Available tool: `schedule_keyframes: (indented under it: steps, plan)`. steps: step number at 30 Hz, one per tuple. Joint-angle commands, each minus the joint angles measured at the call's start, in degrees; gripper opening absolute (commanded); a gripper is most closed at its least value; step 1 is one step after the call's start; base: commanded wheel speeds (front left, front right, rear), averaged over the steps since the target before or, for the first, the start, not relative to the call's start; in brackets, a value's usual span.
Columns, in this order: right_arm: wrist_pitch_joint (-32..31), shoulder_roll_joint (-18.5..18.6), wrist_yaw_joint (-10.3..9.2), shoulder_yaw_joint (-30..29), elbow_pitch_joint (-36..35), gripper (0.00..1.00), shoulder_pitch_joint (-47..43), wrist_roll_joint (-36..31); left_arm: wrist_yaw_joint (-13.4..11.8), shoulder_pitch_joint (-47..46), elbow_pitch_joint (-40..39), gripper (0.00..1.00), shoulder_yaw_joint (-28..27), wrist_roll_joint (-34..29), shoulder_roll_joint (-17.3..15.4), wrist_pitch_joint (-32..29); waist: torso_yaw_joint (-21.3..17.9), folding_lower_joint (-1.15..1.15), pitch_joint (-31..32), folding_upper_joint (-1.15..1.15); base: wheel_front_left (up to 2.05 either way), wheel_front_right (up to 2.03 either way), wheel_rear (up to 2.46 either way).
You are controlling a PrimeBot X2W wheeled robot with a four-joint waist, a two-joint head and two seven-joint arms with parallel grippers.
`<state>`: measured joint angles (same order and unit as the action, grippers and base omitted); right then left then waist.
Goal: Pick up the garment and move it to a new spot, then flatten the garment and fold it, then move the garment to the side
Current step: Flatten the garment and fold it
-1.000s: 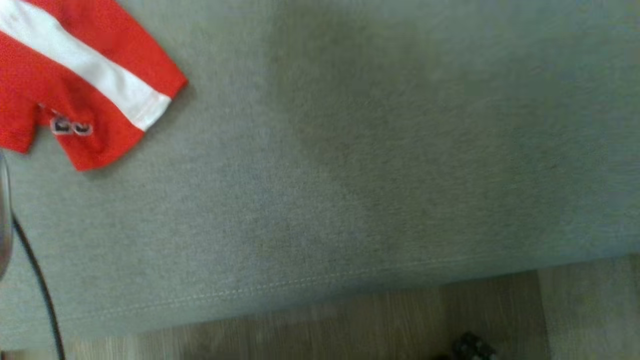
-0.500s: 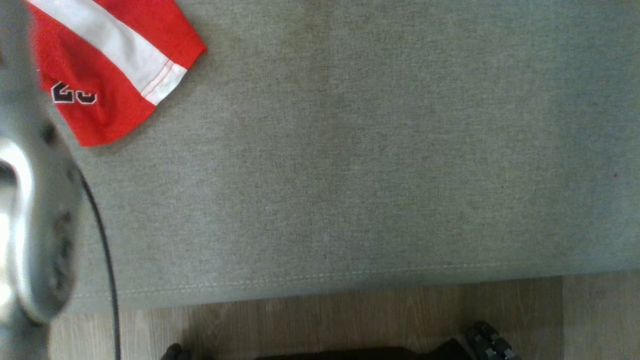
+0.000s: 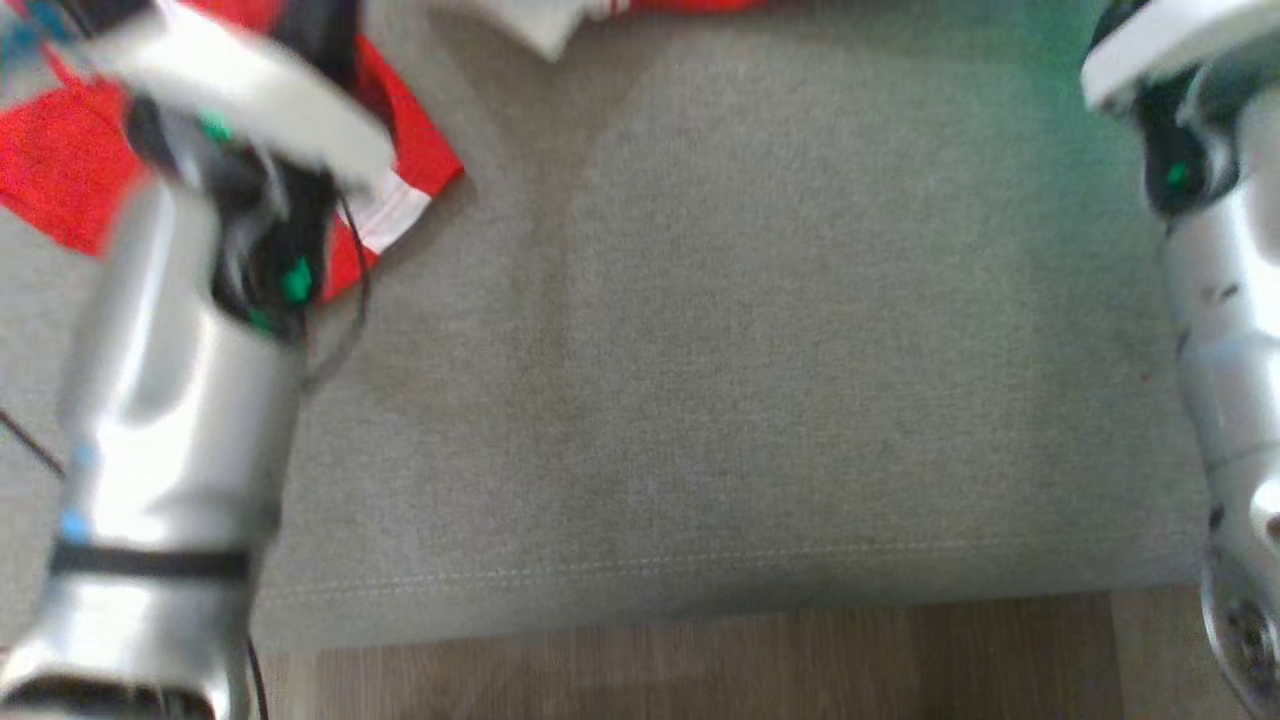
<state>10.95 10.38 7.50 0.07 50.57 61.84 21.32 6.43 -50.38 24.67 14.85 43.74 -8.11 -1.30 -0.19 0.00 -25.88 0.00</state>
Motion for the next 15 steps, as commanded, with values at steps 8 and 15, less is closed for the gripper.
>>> schedule_keyframes:
  steps: [8, 15]
  plan:
    - [-5.55, 3.55, -0.01, 11.37, -1.99, 0.0, -11.49, 2.81, 0.95, 18.41, -8.21, 0.0, 2.94, 3.93, -7.84, -2.97, 0.49, 0.0, 12.48, 0.0, 0.0, 0.0, 0.0]
    - [-10.49, 7.24, -0.01, 15.33, -2.44, 0.0, -18.29, 6.92, 1.02, 28.25, -12.75, 0.0, 6.82, 4.29, -12.98, -5.52, 0.26, 0.0, 18.0, 0.0, 0.0, 0.0, 0.0]
